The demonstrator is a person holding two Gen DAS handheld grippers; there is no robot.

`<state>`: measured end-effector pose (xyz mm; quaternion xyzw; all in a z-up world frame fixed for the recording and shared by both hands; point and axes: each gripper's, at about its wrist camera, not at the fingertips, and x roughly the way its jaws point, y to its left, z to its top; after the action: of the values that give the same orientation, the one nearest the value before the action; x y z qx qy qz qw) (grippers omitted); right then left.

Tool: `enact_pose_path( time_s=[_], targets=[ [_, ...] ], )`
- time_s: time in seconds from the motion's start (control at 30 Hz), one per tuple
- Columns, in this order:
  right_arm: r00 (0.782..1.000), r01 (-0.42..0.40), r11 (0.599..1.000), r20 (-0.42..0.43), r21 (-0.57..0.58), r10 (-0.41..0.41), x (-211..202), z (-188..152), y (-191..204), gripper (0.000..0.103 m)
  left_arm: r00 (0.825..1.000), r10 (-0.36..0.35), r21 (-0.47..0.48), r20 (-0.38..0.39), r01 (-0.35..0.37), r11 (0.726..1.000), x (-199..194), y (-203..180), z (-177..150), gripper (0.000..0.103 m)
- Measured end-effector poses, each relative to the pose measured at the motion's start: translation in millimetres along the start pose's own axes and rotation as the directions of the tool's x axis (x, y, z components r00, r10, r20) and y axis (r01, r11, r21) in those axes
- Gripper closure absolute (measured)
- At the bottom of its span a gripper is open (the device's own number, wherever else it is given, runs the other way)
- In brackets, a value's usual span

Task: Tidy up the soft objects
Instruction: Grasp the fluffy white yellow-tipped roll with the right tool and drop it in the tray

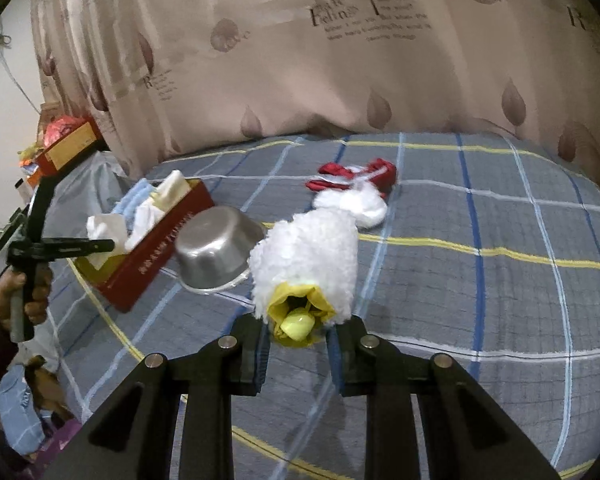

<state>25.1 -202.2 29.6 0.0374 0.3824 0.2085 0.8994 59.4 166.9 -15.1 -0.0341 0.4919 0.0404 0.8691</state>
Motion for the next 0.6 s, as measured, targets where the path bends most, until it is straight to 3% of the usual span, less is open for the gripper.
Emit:
enact_pose_path(
  time_s=[0.03, 0.17, 0.4, 0.6],
  targets=[
    [1.0, -0.004, 1.0, 0.001, -0.006, 0.004, -0.4, 1.1, 3.5, 0.081, 1.0, 0.014, 0.002, 0.002, -0.014, 1.0, 0.0, 0.7, 0.5, 0.067],
    [0.999, -0.042, 0.999, 0.006, -0.034, 0.042, -1.1, 6.4, 24.9, 0.081, 0.999, 0.002, -0.01, 0.033, -0.001, 1.0, -10.3, 5.9, -0.5, 0.059],
    [0.988, -0.149, 0.984, 0.016, -0.094, 0.151, 3.4, 28.3, 73.6, 0.081, 0.995, -0.018, -0.064, 0.101, 0.025, 0.998, -42.7, 16.1, 0.9, 0.059],
    [0.956, -0.292, 0.946, -0.032, -0.137, 0.291, 31.1, 49.5, 130.5, 0.081, 0.985, 0.042, -0.137, 0.166, -0.019, 0.99, -83.2, 18.7, -21.0, 0.059]
  ],
)
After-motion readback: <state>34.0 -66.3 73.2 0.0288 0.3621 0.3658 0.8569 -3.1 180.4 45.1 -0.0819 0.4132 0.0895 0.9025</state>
